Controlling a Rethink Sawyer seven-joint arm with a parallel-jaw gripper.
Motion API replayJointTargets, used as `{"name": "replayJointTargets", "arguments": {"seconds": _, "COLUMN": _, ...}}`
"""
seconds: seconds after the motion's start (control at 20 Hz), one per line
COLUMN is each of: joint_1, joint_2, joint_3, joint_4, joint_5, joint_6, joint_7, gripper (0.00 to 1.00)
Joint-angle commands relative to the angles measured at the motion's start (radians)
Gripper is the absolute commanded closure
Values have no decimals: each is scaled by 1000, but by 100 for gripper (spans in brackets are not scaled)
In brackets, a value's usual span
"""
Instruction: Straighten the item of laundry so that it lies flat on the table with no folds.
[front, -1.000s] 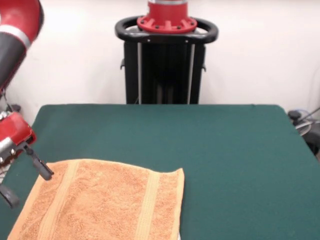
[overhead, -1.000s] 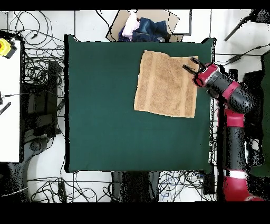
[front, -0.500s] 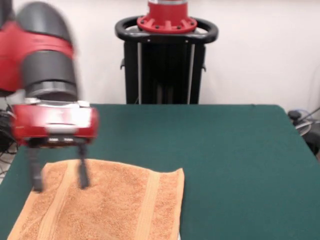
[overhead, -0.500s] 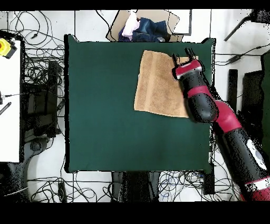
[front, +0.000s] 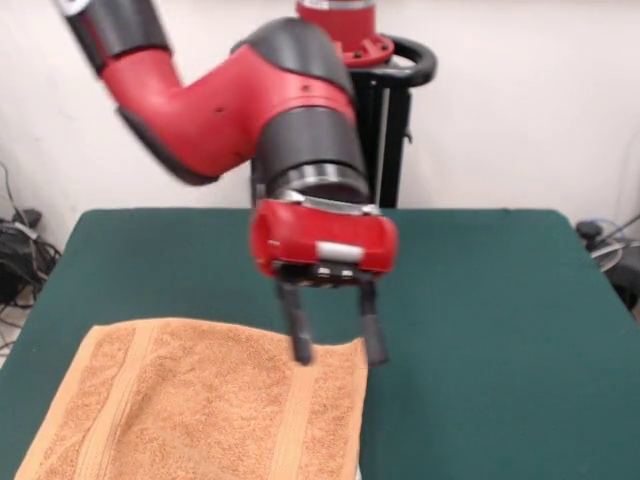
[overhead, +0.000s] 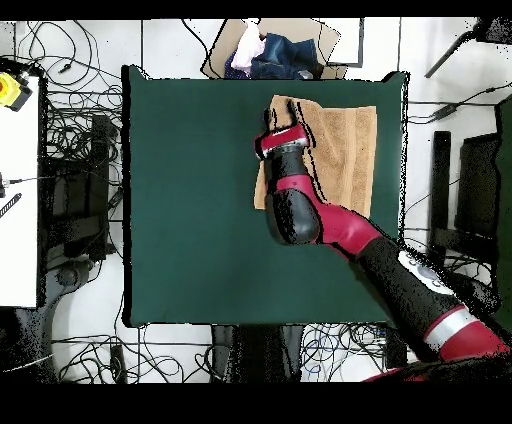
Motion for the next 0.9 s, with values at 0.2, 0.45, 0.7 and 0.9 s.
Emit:
{"name": "replayJointTargets", "arguments": {"seconds": 0.2, "joint_1": 137, "joint_2": -281, "joint_3": -356, "joint_4": 168, "joint_5": 374, "joint_6": 365, "joint_7": 278, "gripper": 0}}
{"name": "replayJointTargets", "arguments": {"seconds": 0.45, "joint_1": 175, "joint_2": -318, "joint_3": -385, "joint_4": 158, "joint_5": 394, "joint_6": 462, "joint_7": 304, "gripper": 0}}
{"name": "replayJointTargets", "arguments": {"seconds": 0.7, "joint_1": 241, "joint_2": -379, "joint_3": -447, "joint_4": 156, "joint_5": 432, "joint_6": 535, "joint_7": 344, "gripper": 0}}
{"name": "replayJointTargets", "arguments": {"seconds": 0.9, "joint_1": 327, "joint_2": -441, "joint_3": -512, "joint_4": 134, "joint_5": 480, "joint_6": 608, "joint_7": 336, "gripper": 0}}
